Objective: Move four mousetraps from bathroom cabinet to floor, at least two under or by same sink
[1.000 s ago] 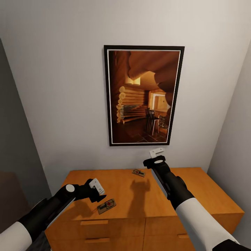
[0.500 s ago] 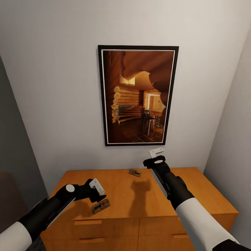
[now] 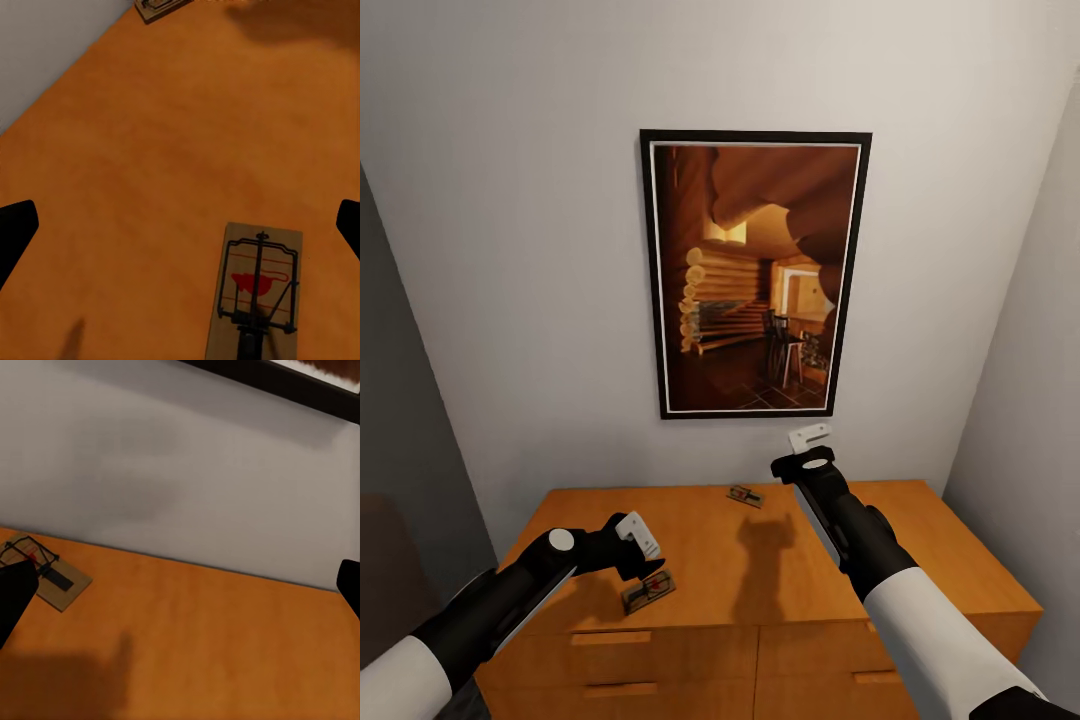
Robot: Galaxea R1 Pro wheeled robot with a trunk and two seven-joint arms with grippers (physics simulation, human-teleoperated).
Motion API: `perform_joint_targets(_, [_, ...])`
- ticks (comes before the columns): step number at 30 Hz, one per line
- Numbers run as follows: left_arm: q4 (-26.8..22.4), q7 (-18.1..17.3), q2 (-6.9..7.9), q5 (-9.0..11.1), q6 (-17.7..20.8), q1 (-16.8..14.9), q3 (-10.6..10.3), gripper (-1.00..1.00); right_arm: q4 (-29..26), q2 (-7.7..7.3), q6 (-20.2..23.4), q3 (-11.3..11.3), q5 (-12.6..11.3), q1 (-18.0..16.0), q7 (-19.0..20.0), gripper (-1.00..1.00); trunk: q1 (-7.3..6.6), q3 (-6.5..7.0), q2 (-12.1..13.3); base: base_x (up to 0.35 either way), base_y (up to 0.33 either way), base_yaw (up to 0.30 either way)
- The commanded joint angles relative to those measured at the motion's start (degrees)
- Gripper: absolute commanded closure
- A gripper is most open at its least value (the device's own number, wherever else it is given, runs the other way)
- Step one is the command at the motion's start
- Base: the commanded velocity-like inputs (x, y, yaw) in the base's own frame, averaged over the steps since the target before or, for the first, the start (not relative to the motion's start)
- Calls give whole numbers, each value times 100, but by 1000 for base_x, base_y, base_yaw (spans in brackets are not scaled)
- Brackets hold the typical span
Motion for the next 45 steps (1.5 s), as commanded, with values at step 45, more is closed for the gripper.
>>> perform_joint_targets(45, [-6,1,5,63,58,-1,-12,-100,5,-1,32,13,1,-3,-26,-100,3,-3,-5,-104,-11,0])
